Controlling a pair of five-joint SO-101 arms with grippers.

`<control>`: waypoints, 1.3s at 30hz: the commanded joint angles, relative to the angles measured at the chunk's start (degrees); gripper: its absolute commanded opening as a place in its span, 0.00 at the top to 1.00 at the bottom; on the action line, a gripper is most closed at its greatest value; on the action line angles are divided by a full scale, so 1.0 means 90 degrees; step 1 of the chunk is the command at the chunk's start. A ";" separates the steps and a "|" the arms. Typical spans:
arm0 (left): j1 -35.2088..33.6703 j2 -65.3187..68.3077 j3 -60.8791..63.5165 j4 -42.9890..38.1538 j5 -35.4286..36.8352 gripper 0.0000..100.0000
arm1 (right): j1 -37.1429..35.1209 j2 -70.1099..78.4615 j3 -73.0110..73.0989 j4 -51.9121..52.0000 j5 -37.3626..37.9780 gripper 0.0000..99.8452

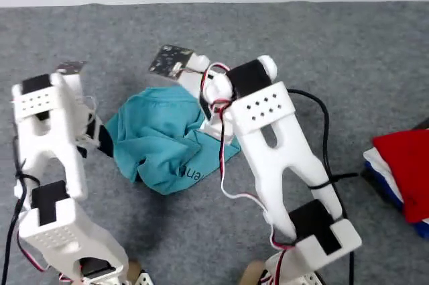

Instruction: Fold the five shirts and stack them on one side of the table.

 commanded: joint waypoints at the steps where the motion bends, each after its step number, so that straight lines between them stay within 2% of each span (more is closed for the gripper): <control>1: 0.0361 -0.0381 0.0093 -0.0567 -0.0068 0.77 | 0.0073 -0.0024 -0.0039 0.0230 -0.0156 0.79; 8: 0.0596 0.0195 0.0083 -0.1407 -0.0059 0.74 | 0.0220 -0.0024 -0.0039 0.0239 -0.0166 0.79; 14: 0.0684 0.1153 -0.0005 -0.1719 -0.0049 0.74 | 0.0640 -0.0015 -0.0039 0.0239 -0.0176 0.79; 19: 0.1055 0.1963 -0.0835 -0.0889 -0.0078 0.77 | 0.0708 0.0034 -0.0029 0.0230 -0.0176 0.79; 25: 0.1231 0.3136 -0.2437 0.0244 -0.0244 1.00 | 0.0708 0.0034 -0.0029 0.0230 -0.0166 0.79; 28: 0.0977 0.3243 -0.3385 0.0938 -0.0254 1.00 | 0.0718 0.0034 -0.0029 0.0230 -0.0166 0.79; 31: 0.0479 0.3009 -0.4039 0.0938 -0.0254 1.00 | 0.0718 0.0034 -0.0029 0.0230 -0.0166 0.79; 39: -0.0283 0.1641 -0.4107 0.0938 -0.0527 1.00 | 0.0708 0.0034 -0.0029 0.0230 -0.0166 0.79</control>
